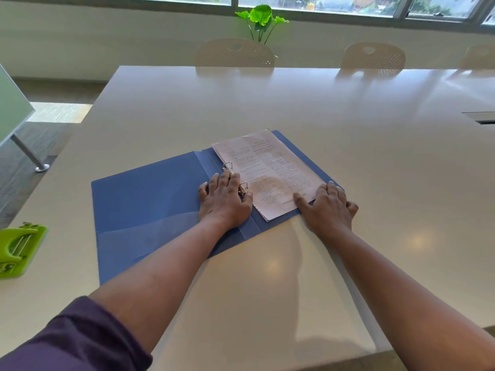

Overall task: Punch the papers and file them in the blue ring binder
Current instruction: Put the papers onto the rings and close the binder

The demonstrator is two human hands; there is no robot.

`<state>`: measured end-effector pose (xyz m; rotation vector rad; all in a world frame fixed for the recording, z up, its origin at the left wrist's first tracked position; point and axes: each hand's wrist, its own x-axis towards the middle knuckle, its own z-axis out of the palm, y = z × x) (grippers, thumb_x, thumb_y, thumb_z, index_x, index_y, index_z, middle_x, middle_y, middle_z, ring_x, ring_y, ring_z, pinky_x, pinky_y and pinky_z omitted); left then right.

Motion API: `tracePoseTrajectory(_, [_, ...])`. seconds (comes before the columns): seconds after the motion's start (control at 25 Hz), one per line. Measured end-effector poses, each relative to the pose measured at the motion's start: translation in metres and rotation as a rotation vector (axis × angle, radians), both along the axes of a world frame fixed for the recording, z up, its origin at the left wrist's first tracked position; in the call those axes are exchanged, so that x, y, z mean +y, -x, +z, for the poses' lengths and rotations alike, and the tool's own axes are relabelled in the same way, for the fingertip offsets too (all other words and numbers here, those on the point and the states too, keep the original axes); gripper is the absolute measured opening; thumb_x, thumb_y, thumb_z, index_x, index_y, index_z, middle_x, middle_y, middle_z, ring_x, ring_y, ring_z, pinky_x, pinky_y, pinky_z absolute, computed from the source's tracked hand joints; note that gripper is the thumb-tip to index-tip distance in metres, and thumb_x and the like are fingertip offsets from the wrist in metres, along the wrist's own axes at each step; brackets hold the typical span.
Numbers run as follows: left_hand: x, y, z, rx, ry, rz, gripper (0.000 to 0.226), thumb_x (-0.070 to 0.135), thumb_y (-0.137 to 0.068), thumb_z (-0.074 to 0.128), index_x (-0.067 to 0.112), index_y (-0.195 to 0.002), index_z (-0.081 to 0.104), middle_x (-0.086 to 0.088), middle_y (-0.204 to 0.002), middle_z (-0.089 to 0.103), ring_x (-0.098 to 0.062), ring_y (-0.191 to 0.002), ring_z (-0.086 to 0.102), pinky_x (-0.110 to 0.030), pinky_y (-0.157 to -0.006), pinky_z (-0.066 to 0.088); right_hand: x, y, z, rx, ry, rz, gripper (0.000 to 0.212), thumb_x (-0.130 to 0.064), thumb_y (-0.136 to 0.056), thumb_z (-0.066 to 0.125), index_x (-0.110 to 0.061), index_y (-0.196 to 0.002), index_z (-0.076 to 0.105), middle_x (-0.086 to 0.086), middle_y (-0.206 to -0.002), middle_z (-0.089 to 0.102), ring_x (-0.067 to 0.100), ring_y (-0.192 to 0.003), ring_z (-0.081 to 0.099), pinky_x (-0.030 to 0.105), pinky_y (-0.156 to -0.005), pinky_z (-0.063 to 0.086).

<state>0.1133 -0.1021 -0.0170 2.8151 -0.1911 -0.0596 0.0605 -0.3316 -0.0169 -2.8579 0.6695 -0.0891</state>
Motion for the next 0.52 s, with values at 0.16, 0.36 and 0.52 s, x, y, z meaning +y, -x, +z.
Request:
tracePoseTrajectory(0.16, [-0.0003, -0.0019, -0.0007, -0.002, -0.006, -0.002, 0.068, 0.058, -0.099, 0.031, 0.029, -0.159, 0.023, 0.002, -0.17, 0.014, -0.023, -0.157, 0.007, -0.049, -0.125, 0.003, -0.0009, -0.0058, 0.0027, 0.02, 0.011, -0.03, 0.089, -0.07, -0.094, 0.028, -0.006, -0.155, 0.032, 0.011, -0.165, 0.028, 0.028, -0.15, 0.023, 0.05, -0.107, 0.026])
tracePoseTrajectory(0.36, [0.0002, -0.0016, -0.0012, -0.001, -0.015, -0.007, 0.068, 0.059, -0.099, 0.031, 0.029, -0.159, 0.022, 0.002, -0.17, 0.014, -0.023, -0.157, 0.006, -0.049, -0.124, 0.002, 0.0012, -0.0031, 0.0026, 0.036, 0.008, 0.013, 0.073, -0.062, -0.099, 0.025, -0.017, -0.156, 0.035, 0.013, -0.168, 0.018, 0.031, -0.153, 0.015, 0.052, -0.11, 0.022])
tracePoseTrajectory(0.52, [0.0002, -0.0022, -0.0009, -0.003, -0.02, -0.006, 0.068, 0.059, -0.098, 0.03, 0.03, -0.159, 0.022, 0.002, -0.171, 0.013, -0.023, -0.157, 0.006, -0.048, -0.124, 0.002, 0.0012, 0.0005, 0.002, -0.064, -0.039, 0.088, 0.062, -0.053, -0.101, 0.035, -0.028, -0.157, 0.029, 0.008, -0.167, 0.025, 0.027, -0.154, 0.014, 0.051, -0.113, 0.016])
